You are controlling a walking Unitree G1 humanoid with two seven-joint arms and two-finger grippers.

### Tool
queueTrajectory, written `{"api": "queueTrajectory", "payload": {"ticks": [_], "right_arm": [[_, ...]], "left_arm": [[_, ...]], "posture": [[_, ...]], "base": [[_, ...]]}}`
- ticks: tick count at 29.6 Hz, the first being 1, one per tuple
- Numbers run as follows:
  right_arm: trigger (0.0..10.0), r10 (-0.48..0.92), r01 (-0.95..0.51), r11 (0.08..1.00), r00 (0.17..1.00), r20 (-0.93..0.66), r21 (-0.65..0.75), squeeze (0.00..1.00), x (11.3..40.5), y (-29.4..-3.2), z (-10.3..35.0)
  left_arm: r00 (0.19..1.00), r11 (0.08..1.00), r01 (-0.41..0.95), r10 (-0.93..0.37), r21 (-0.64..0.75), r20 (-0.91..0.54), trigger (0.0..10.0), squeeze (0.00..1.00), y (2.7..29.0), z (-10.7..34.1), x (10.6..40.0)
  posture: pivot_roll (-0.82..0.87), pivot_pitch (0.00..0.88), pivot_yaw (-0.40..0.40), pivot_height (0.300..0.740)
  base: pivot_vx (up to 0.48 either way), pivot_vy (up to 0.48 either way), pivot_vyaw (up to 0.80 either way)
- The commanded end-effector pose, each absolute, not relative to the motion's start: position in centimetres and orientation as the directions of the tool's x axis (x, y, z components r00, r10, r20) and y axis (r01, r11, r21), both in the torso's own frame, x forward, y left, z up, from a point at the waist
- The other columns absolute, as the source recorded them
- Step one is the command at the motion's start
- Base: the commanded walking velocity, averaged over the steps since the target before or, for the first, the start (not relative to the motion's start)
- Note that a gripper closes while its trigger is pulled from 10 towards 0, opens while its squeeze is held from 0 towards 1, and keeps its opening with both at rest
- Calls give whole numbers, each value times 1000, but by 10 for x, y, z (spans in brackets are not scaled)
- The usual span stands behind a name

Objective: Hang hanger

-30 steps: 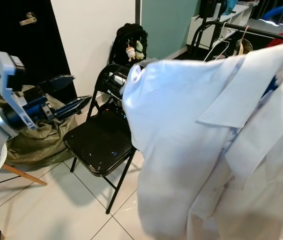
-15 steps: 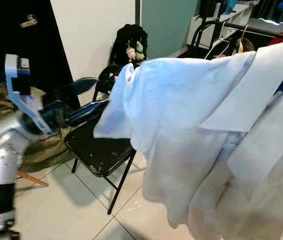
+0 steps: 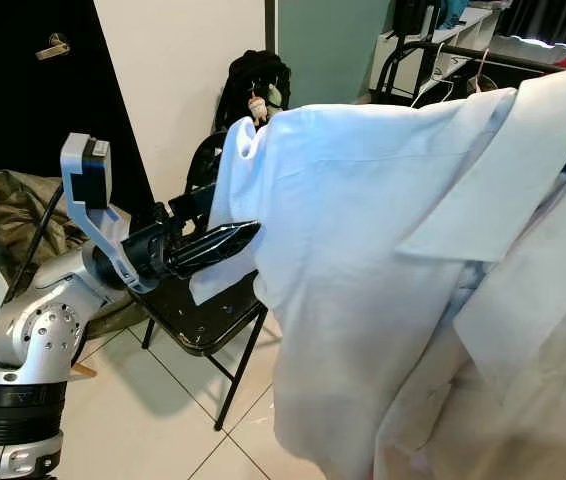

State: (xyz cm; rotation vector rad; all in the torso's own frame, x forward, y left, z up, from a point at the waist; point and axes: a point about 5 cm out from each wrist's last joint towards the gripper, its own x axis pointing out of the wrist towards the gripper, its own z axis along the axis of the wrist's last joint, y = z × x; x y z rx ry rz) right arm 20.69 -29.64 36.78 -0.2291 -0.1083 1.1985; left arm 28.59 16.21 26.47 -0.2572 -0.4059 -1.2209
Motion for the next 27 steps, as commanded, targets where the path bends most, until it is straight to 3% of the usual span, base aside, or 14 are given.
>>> {"api": "queueTrajectory", "payload": {"ticks": [1,6,7,10,11,27], "right_arm": [[0,942,-903,318,337,-15,-288,0,198,-293,381],[0,947,-905,305,321,-6,-296,0,192,-290,386],[0,947,-904,305,321,-6,-299,0,191,-290,387],[0,946,-903,306,323,-6,-302,0,190,-290,388],[0,946,-902,307,325,-7,-303,0,190,-290,388],[0,927,-895,357,374,-17,-268,0,191,-293,379]], "left_arm": [[314,350,937,-861,19,400,10000,0,164,257,288],[370,409,912,-854,32,366,10000,0,166,253,294],[383,422,906,-851,33,359,7529,0,168,253,296],[396,434,901,-849,33,351,7529,0,169,253,298],[400,438,898,-849,36,344,0,0,171,253,299],[485,556,827,-784,89,388,0,0,207,273,304]], "posture": [[-159,92,39,740],[-166,88,45,740],[-166,88,45,740],[-169,87,43,740],[-170,86,43,740],[-165,82,35,740]], "base": [[0,0,0],[0,0,0],[0,0,0],[0,0,0],[0,0,0],[0,0,0]]}}
